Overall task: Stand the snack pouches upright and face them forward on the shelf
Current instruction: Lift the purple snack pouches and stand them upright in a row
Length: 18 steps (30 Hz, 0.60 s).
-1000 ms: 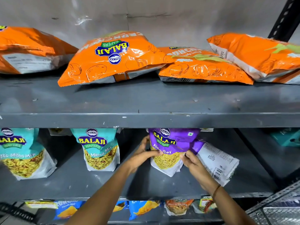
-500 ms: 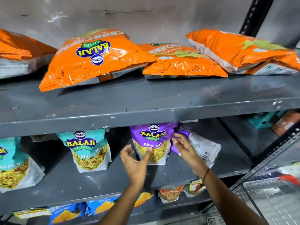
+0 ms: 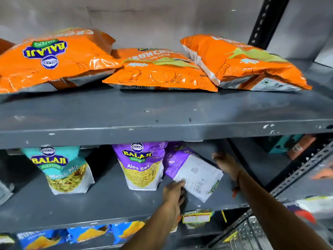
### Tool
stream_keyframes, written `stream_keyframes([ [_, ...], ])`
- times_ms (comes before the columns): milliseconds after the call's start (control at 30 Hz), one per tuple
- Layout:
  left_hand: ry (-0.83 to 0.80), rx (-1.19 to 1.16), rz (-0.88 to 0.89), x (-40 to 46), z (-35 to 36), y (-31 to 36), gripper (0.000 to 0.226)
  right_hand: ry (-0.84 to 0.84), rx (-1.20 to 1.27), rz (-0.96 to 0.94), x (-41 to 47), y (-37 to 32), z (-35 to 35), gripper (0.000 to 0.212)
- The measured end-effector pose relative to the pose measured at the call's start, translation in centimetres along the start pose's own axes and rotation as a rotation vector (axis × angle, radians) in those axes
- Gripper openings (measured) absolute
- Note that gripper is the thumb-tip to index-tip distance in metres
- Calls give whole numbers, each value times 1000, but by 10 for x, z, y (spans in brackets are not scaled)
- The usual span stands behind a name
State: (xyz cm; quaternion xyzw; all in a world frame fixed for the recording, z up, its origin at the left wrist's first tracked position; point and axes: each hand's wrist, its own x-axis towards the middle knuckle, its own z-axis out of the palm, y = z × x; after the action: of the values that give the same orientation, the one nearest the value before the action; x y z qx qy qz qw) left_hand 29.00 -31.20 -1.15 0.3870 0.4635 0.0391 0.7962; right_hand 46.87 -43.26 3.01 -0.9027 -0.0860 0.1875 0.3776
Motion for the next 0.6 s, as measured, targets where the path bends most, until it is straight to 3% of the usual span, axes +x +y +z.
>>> stream_keyframes([
  [100,167,-94,74,19,11,-11,15,-212,-41,-95,15,9,0,25],
  [267,305,-98,157,29,12,-22,21,-304,95,-161,24,15,7,22],
  [400,434,-85,207,34,21,-16,26,-234,152,-224,26,19,6,17],
  [500,407,-173,269,32,38,-7,26,-122,249,-301,25,26,-3,24],
  [600,362,-246,478,29,56,12,37,-9,324,-417,26,33,-15,29],
])
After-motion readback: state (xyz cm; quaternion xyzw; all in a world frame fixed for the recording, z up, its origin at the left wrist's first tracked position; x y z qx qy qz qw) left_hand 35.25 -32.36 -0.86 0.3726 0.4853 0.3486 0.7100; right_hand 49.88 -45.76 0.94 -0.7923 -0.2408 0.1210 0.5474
